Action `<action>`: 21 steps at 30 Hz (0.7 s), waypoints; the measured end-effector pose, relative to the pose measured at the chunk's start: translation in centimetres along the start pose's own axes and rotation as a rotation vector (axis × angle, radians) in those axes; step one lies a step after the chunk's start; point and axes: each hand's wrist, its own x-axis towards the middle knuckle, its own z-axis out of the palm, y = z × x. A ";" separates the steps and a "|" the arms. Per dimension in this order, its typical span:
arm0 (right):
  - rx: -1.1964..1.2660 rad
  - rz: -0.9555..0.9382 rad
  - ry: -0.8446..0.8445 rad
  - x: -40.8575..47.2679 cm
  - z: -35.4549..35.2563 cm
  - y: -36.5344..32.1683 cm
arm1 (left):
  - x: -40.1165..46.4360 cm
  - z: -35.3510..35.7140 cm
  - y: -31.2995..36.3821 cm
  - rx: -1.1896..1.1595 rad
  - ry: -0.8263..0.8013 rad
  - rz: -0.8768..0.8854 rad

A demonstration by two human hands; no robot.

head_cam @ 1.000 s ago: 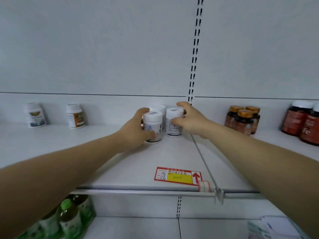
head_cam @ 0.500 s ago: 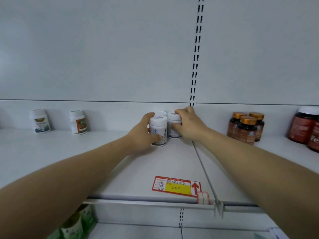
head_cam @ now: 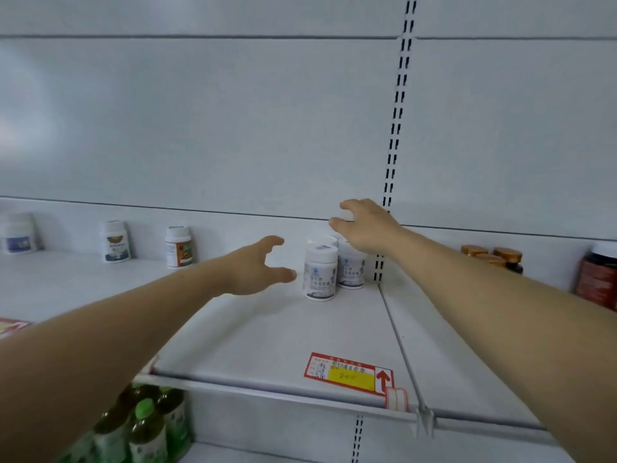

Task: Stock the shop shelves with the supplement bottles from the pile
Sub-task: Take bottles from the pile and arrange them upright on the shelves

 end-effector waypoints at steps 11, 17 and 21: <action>-0.079 -0.356 -0.226 0.6 10.4 -27.1 | -15.7 -14.4 -16.6 0.314 0.146 -0.232; -0.048 -0.652 -0.303 -1.8 20.5 -49.4 | -28.5 -23.2 -30.7 0.369 0.260 -0.467; 0.044 -0.833 -0.410 -5.3 27.2 -62.9 | -36.3 -27.2 -39.1 0.351 0.285 -0.642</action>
